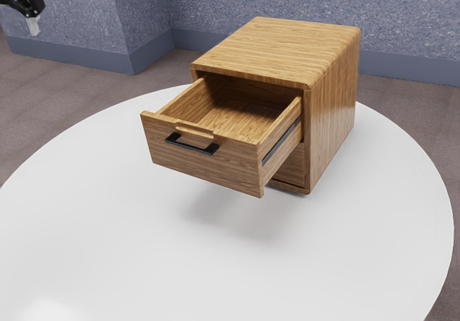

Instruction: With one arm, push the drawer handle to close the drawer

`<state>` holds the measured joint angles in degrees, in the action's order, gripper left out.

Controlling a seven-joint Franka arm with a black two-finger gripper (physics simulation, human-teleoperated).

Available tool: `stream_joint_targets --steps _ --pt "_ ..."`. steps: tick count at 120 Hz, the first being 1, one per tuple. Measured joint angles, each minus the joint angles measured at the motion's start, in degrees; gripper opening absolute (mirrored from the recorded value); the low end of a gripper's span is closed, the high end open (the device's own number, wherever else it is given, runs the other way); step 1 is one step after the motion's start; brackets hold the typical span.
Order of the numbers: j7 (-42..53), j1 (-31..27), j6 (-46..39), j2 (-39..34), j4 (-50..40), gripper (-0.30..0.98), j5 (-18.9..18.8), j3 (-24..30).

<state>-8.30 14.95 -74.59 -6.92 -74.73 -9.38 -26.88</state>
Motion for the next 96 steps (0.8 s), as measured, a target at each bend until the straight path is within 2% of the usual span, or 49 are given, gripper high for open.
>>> stream_joint_targets --steps 19,33,43,56,65,79,96 --pt "-1.19 6.54 1.29 0.98 -1.0 0.69 -0.3 0.7" --pt "-1.88 -0.05 1.9 1.62 -3.62 0.69 1.7 6.48" --pt "-2.7 -1.47 2.2 1.51 -8.23 0.53 2.53 7.95" --pt "-3.42 -1.05 1.88 1.03 -13.88 0.27 4.37 9.51" --pt "-3.83 -0.74 0.29 0.91 -17.95 0.14 5.85 10.02" --pt "-4.37 -0.95 -3.74 -0.3 -23.94 0.02 7.62 11.83" --pt "-4.9 -0.53 -9.74 -2.95 -31.56 -0.05 8.39 14.24"
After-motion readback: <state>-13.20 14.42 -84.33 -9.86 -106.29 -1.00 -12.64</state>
